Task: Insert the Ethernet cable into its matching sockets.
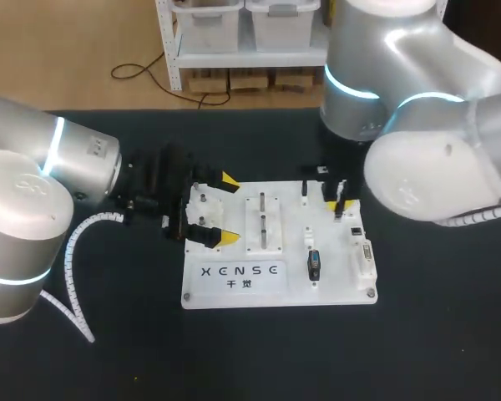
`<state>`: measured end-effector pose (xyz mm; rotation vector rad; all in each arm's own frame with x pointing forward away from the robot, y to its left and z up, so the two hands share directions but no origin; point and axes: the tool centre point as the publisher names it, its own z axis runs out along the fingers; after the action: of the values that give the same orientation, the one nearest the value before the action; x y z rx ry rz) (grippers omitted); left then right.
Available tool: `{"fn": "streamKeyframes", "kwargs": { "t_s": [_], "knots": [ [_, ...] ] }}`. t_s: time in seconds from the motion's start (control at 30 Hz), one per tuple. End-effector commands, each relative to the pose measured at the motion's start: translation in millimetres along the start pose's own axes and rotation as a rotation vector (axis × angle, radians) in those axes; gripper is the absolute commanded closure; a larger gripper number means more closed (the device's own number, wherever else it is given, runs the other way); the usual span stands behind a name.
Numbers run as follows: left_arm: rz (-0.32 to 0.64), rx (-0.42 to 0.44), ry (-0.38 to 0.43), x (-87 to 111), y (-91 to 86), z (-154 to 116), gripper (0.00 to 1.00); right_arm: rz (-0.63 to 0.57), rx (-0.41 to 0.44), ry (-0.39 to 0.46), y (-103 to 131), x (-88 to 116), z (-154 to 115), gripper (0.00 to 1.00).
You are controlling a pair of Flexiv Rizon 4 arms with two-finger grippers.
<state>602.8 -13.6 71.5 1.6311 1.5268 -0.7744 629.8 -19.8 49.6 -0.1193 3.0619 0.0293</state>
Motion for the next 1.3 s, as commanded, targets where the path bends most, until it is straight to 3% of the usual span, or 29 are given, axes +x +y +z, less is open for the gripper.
{"fn": "streamKeyframes", "kwargs": {
  "t_s": [0.03,0.7,1.3],
  "knots": [
    [0.003,-0.004,-0.006,1.9,-1.0,0,0.00,0.021,0.003,-0.013,-15,3,4,1.00],
    [0.003,-0.004,-0.006,1.9,-1.0,0,0.00,0.037,0.040,-0.003,-33,8,26,1.00],
    [0.003,-0.004,-0.006,1.9,-1.0,0,0.00,0.010,0.053,0.003,-34,12,37,1.00]
  ]
}}
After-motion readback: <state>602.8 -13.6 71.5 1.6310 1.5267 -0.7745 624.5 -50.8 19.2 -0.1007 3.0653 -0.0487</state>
